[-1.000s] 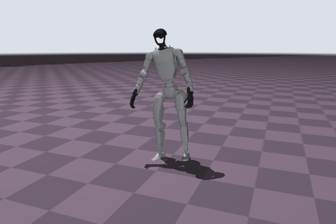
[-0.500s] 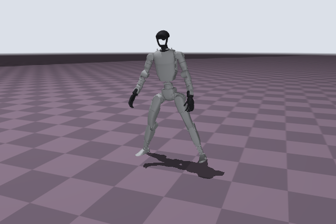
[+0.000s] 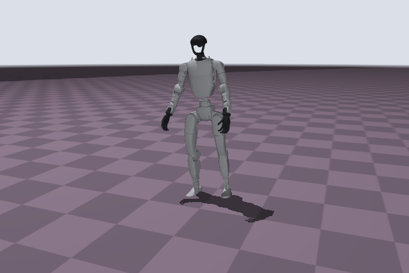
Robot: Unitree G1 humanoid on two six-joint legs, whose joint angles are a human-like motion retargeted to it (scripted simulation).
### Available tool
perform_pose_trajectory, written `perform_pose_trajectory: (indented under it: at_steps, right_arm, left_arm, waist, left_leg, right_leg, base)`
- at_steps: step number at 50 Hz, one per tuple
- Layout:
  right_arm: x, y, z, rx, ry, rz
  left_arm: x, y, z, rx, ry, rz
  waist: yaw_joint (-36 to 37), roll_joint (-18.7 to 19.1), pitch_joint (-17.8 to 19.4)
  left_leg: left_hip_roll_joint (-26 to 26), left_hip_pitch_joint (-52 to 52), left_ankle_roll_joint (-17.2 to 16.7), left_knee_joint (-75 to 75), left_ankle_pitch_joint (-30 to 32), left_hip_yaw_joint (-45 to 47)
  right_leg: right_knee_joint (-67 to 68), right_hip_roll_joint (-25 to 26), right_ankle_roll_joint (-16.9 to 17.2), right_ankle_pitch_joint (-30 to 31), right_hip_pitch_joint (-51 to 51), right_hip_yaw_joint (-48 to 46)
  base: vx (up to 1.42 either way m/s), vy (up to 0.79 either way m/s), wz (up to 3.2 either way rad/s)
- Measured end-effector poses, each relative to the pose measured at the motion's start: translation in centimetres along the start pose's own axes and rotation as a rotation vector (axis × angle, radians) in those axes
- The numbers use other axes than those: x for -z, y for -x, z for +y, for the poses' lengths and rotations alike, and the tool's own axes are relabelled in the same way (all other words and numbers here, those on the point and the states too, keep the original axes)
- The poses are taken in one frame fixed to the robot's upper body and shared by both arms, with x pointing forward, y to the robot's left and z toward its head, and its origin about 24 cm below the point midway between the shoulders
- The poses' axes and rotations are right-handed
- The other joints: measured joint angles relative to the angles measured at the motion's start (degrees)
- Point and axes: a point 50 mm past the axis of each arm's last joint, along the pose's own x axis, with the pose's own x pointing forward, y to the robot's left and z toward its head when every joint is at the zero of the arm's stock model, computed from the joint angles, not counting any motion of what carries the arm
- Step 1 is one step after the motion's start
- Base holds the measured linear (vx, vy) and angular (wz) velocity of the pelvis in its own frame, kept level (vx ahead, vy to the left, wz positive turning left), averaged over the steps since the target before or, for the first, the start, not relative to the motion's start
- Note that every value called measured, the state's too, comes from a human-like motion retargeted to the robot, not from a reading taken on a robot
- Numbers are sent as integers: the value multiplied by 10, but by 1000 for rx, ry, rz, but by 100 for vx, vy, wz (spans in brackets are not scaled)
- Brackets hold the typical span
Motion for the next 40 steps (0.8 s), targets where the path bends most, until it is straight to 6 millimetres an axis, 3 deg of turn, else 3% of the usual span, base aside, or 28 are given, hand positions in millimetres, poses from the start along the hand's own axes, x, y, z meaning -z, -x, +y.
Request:
perform_pose_trajectory:
  at_steps: [4,8,14,20,22,25,27,33,35,37,40]
  right_arm:
    - [-2,1,-26,33,-23,17]
    - [-22,-1,-47,103,-4,-14]
    - [-43,-3,-52,165,-74,-112]
    - [-42,-3,-43,137,-104,-147]
    - [-36,-3,-41,142,-56,-112]
    - [-31,-2,-37,121,-111,-119]
    - [-25,-2,-37,114,-63,-80]
    - [-28,-1,-35,121,-132,-125]
    - [-24,-4,-31,131,5,-33]
    - [-24,-5,-22,112,-15,-28]
    - [-26,-6,-10,67,-70,-45]
  left_arm:
    - [-8,-3,-27,103,-25,-23]
    - [-1,0,-41,142,-14,-31]
    - [20,6,-32,80,-69,8]
    - [30,10,-11,-23,-144,29]
    - [29,11,-3,-51,-58,14]
    - [31,12,5,-66,-152,24]
    - [27,11,10,-65,-85,10]
    - [28,13,17,-107,-270,13]
    - [25,11,22,-121,-19,16]
    - [31,13,25,-103,-14,65]
    - [32,12,32,-83,-43,128]
  waist:
    - [25,17,5]
    - [27,20,8]
    - [24,1,4]
    - [15,-21,-3]
    - [13,-24,-4]
    - [10,-29,-7]
    - [8,-28,-4]
    - [-15,-14,5]
    - [-24,-9,17]
    - [-32,-7,23]
    - [-39,12,30]
  left_leg:
    - [-21,-15,18,13,-10,-17]
    - [-11,-16,23,12,-31,21]
    - [44,-14,14,22,-26,33]
    - [104,-13,14,35,-17,43]
    - [121,-15,5,38,-17,36]
    - [136,-13,7,31,-28,34]
    - [139,-9,5,22,-27,41]
    - [139,7,-7,-15,32,38]
    - [134,14,-69,-16,22,46]
    - [119,20,-79,-17,17,53]
    - [114,22,-70,-17,21,57]
  right_leg:
    - [-35,-37,40,33,11,6]
    - [-79,-69,69,53,28,8]
    - [-110,-111,98,66,32,10]
    - [-124,-155,116,75,35,-6]
    - [-128,-165,116,79,36,-11]
    - [-132,-182,119,87,38,-17]
    - [-132,-194,119,92,42,-23]
    - [-87,-218,115,113,25,-16]
    - [-65,-225,103,127,16,-30]
    - [-37,-234,86,130,10,-72]
    - [46,-225,48,72,-9,-153]
  base:
    - [-5,22,14]
    - [-4,19,-2]
    - [-3,20,-3]
    - [-2,30,27]
    - [-2,39,25]
    - [-1,45,23]
    - [-1,54,26]
    - [-3,62,11]
    - [-4,61,-6]
    - [-3,57,-11]
    - [-3,50,-4]
